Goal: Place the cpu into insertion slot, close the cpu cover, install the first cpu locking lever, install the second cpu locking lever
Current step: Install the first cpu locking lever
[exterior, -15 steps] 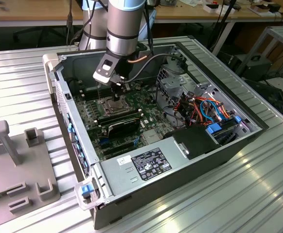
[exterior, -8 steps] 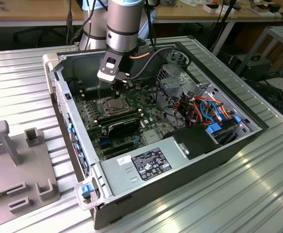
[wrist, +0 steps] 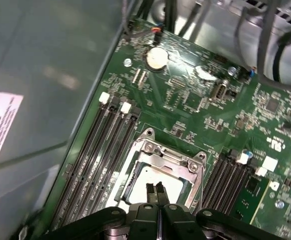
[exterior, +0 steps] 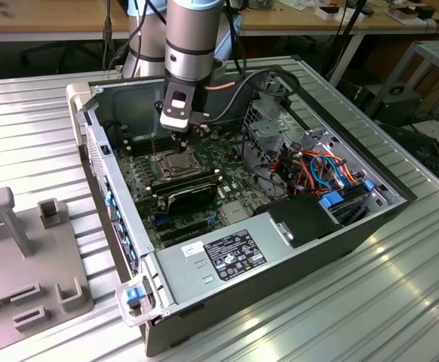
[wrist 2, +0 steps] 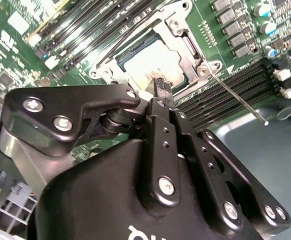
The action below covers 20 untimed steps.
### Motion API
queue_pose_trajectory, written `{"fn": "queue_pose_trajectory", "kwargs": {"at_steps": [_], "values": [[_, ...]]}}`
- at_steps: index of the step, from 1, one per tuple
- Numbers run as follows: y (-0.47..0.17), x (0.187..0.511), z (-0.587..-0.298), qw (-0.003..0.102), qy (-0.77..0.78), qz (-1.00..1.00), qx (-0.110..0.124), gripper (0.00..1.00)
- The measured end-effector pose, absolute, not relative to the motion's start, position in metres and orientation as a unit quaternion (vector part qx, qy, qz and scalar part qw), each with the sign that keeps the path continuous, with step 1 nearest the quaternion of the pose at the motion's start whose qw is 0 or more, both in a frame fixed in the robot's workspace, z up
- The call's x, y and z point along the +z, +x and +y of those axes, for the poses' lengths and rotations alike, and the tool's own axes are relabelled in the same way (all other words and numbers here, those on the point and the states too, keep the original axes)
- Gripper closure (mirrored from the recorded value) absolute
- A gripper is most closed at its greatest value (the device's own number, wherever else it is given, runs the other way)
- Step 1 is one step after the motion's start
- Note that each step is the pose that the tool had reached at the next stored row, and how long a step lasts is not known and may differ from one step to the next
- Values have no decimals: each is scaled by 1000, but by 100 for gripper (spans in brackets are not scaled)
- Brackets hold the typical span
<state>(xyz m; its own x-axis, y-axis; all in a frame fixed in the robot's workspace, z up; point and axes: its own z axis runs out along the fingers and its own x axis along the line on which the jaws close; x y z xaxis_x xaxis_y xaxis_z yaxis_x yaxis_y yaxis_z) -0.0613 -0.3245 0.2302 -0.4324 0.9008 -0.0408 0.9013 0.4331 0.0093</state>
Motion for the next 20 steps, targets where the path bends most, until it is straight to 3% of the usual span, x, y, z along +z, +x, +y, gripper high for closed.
{"fn": "queue_pose_trajectory", "kwargs": {"at_steps": [20], "values": [[-61,245,-324,20,473,881,-6,89]]}}
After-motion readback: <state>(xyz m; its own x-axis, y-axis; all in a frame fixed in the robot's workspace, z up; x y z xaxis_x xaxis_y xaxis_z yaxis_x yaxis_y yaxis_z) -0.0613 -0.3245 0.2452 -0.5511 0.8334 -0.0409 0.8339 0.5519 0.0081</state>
